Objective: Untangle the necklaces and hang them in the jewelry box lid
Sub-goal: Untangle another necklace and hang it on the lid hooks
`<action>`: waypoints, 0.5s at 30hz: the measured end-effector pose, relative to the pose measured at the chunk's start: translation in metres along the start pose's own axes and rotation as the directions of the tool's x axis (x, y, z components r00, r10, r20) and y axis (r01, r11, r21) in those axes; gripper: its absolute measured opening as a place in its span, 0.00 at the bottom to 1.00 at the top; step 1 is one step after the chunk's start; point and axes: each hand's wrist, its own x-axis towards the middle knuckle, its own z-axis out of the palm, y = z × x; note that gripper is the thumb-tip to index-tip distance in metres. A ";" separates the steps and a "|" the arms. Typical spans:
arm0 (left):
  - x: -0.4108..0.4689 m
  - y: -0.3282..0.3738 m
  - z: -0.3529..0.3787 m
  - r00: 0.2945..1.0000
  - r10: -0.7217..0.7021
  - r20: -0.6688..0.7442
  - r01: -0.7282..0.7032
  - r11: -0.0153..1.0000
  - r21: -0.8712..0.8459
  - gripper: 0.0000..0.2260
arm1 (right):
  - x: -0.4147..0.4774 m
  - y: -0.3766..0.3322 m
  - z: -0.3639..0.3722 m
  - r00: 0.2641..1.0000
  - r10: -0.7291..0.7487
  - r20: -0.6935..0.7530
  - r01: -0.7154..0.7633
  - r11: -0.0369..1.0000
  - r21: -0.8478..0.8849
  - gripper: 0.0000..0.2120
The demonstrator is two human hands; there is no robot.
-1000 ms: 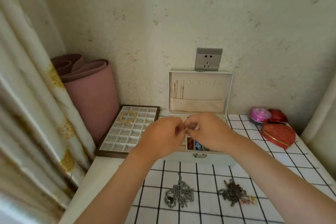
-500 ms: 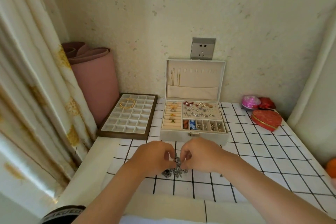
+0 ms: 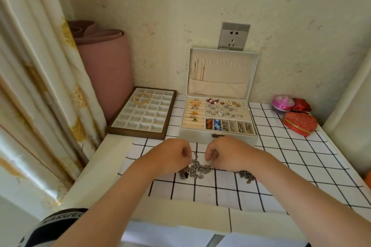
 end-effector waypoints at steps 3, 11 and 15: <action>0.001 0.011 -0.004 1.000 -0.011 0.010 0.014 0.945 -0.326 0.04 | 0.003 -0.008 0.007 0.998 -0.056 -0.010 0.057 0.997 0.053 0.07; 0.005 0.021 -0.013 0.997 -0.018 -0.075 -0.029 0.819 -0.573 0.03 | 0.007 -0.013 -0.005 0.999 -0.022 -0.030 0.033 0.890 0.455 0.08; 0.006 0.020 -0.016 0.997 -0.006 -0.075 -0.037 0.823 -0.566 0.00 | 0.002 -0.007 -0.016 0.999 0.017 -0.047 0.024 0.660 0.751 0.10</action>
